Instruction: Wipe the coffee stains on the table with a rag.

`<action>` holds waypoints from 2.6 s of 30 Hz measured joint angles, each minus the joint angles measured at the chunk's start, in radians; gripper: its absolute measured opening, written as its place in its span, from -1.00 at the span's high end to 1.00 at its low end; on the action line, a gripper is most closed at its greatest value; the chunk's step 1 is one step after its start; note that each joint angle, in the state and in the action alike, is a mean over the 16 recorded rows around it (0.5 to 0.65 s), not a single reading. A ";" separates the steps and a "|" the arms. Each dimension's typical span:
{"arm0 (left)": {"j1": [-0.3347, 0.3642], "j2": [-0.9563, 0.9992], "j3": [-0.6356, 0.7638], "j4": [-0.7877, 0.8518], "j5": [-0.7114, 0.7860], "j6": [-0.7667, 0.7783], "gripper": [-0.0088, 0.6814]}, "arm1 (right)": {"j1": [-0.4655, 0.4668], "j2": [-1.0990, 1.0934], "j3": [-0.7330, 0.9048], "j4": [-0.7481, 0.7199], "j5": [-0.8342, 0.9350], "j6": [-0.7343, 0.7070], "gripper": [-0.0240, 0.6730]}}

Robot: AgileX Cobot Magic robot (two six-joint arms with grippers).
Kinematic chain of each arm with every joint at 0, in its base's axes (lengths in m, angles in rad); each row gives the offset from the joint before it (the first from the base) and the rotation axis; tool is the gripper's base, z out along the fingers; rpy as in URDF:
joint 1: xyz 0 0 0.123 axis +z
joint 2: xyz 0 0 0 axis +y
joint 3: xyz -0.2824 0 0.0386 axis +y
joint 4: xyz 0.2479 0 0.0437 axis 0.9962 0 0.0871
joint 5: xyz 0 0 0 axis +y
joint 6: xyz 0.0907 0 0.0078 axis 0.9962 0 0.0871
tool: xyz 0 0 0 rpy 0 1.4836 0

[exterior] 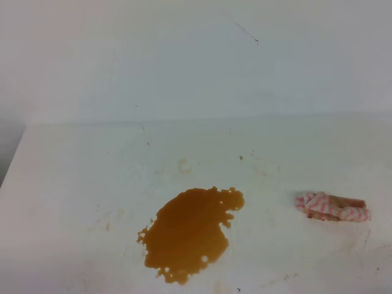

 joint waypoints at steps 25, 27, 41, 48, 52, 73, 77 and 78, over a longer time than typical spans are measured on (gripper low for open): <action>0.000 0.003 -0.004 0.000 -0.001 0.000 0.98 | 0.000 0.000 0.000 0.000 0.000 0.000 0.94; 0.000 0.003 -0.004 0.000 -0.001 0.000 0.98 | 0.000 0.000 0.000 0.000 0.000 0.000 0.94; 0.000 0.002 -0.002 0.000 -0.003 0.000 0.98 | 0.000 0.000 0.003 0.089 -0.092 0.000 0.94; 0.000 0.002 -0.002 0.000 -0.003 0.000 0.98 | 0.000 0.000 0.005 0.241 -0.252 0.002 0.94; 0.000 0.002 -0.002 0.000 -0.003 0.000 0.97 | 0.000 0.000 0.000 0.332 -0.341 0.003 0.94; 0.000 0.002 -0.002 0.000 -0.005 0.000 0.97 | 0.000 0.324 -0.524 0.484 -0.068 -0.281 0.94; 0.000 0.002 -0.002 0.000 -0.005 0.000 0.97 | 0.000 0.459 -0.597 0.506 0.034 -0.364 0.94; 0.000 0.002 -0.002 0.000 -0.004 0.000 0.97 | 0.000 0.494 -0.613 0.511 0.059 -0.386 0.94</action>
